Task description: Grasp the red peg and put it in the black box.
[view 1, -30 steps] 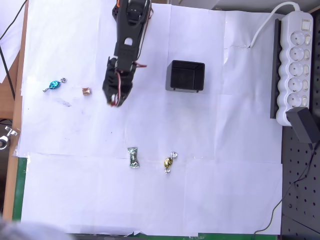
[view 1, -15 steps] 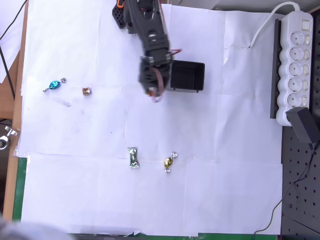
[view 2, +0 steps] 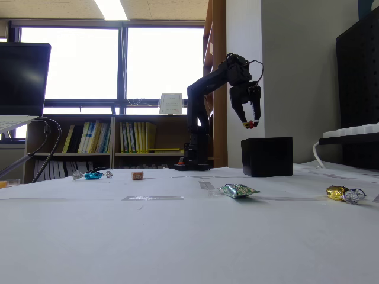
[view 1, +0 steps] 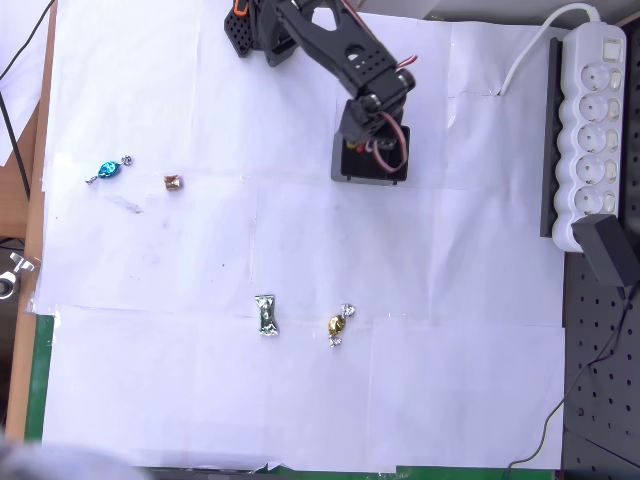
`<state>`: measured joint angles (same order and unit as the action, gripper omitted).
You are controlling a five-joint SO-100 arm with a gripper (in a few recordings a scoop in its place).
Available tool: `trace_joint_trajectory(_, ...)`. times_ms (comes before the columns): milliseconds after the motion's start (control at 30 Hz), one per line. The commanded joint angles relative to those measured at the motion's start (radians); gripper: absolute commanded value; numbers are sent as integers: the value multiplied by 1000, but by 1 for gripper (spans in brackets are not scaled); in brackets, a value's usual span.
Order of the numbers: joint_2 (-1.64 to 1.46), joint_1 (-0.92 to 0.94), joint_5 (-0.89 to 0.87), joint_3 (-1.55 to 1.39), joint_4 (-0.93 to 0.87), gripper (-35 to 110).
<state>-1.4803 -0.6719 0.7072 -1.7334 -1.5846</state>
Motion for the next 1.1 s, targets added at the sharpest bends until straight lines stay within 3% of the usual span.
trace_joint_trajectory(0,6,-20,-6,-34,-14,1)
trace_joint_trajectory(367,-61,-5,12,34,132,1)
trace_joint_trajectory(700,-158,-54,-29,-5,130,1)
trace_joint_trajectory(1067,-158,-54,-74,-25,138,15)
